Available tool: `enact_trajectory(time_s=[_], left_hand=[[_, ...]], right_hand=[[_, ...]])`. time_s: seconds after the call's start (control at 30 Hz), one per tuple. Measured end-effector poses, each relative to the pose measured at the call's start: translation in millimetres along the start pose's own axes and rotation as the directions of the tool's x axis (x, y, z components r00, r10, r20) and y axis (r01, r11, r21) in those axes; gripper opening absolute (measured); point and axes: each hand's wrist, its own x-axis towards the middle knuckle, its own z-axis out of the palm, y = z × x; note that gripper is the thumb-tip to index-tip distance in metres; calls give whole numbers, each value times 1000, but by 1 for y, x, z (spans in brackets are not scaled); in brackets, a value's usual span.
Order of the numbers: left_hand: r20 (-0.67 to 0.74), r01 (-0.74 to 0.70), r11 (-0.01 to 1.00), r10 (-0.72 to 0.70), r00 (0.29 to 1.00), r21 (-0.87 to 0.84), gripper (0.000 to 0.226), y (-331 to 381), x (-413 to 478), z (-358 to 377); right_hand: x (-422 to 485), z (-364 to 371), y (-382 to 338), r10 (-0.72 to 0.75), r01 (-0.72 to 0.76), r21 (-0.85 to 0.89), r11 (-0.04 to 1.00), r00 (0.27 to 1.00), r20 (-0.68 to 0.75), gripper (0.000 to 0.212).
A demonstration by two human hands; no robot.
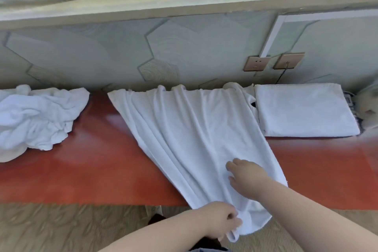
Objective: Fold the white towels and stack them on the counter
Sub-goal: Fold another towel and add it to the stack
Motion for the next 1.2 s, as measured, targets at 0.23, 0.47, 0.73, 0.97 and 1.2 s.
enact_trajectory(time_s=[0.23, 0.47, 0.73, 0.97, 1.2], left_hand=[[-632, 208, 978, -148, 761, 21, 10, -65, -30, -103], [-687, 605, 795, -414, 598, 48, 79, -174, -60, -198], [-809, 606, 784, -440, 389, -134, 60, -209, -42, -283], [-768, 406, 893, -395, 504, -193, 32, -228, -38, -335], [-700, 409, 906, -364, 614, -113, 29, -237, -95, -275]], right_hand=[[52, -10, -57, 49, -33, 171, 985, 995, -87, 54], [91, 0, -109, -10, 9, -162, 987, 1000, -5, 61], [69, 28, -112, -71, 24, -138, 990, 936, -344, 32], [77, 26, -142, 241, -271, -54, 961, 916, -321, 24], [152, -21, -205, 178, -147, 108, 983, 905, -386, 41]])
